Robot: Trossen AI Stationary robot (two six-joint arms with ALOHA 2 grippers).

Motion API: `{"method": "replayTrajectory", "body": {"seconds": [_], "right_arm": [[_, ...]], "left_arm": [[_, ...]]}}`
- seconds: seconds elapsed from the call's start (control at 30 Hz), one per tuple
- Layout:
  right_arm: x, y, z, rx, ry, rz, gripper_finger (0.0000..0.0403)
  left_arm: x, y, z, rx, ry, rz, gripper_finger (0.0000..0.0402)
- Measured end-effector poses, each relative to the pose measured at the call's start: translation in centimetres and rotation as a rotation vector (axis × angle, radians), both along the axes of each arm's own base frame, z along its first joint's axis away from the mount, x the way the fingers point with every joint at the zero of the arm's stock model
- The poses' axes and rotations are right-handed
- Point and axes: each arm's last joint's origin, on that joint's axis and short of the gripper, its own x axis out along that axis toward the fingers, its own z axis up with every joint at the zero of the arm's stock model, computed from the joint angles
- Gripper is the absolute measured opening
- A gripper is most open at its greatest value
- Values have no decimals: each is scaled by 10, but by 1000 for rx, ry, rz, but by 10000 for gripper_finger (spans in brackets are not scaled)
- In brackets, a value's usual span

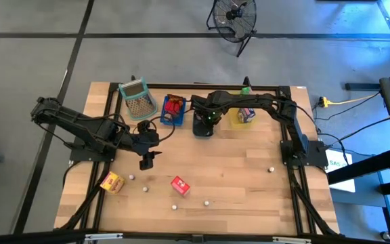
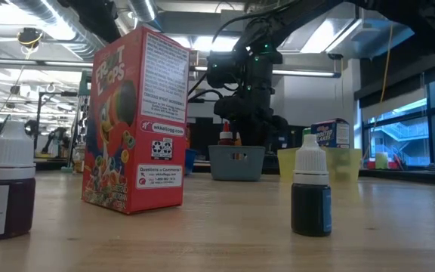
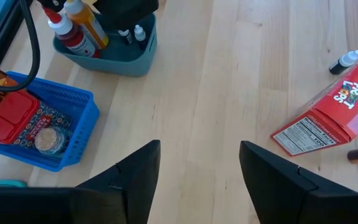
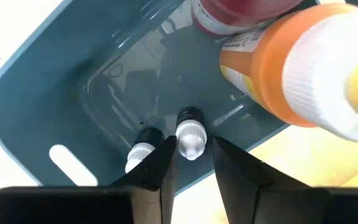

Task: Pick & Place Kitchen Items
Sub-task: Put the small black food coloring bottle into the dark green bin, then put the red cereal box into the yellow bin

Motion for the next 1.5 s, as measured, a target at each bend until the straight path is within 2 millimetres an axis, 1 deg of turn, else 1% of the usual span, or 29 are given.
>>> {"method": "replayTrajectory", "body": {"seconds": [0.57, 0.83, 1.07, 1.17, 1.37, 1.5], "right_arm": [[-1, 0, 0, -14, 17, -17, 106], [2, 2, 10, -18, 5, 1, 106], [6, 3, 25, -22, 1, 10, 106], [3, 4, 33, -18, 36, 10, 106], [0, 9, 61, 0, 87, 29, 106], [-3, 18, 85, 79, 102, 73, 106]], "left_arm": [[0, 0, 0, 0, 0, 0, 215], [0, 0, 0, -1, 0, 1, 214], [0, 0, 0, 0, 1, 0, 216], [0, 0, 0, -4, 1, -1, 215], [0, 0, 0, -10, 4, -6, 216], [0, -1, 0, -39, 12, -24, 214]]}}
